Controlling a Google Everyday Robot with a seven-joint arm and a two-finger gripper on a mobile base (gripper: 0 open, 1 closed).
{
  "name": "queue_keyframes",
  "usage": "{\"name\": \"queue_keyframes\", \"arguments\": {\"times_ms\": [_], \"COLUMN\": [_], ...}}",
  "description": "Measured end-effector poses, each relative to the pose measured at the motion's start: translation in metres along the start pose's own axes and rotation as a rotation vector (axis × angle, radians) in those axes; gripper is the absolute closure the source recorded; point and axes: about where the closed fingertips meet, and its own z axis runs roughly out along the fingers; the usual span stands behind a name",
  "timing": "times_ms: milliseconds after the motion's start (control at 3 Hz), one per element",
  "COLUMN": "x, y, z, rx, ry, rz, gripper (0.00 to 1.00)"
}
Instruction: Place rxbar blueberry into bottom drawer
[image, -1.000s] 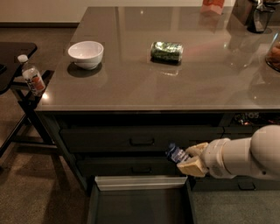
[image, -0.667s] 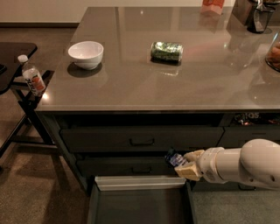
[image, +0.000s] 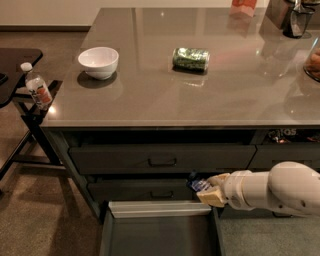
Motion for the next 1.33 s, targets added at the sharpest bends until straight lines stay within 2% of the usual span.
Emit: {"name": "queue_keyframes", "arguments": {"times_ms": [333, 667, 1000, 1333], "x": [0.017, 0.052, 0.086, 0.099], "y": [-0.003, -0.006, -0.007, -0.004], "z": [0.037, 0.094, 0.141, 0.157], "rx": [-0.019, -0.060, -0.118, -0.144], "ry": [-0.008, -0.010, 0.015, 0.024], "rz": [-0.002, -0.012, 0.006, 0.023], "gripper": [1.00, 1.00, 1.00, 1.00]}}
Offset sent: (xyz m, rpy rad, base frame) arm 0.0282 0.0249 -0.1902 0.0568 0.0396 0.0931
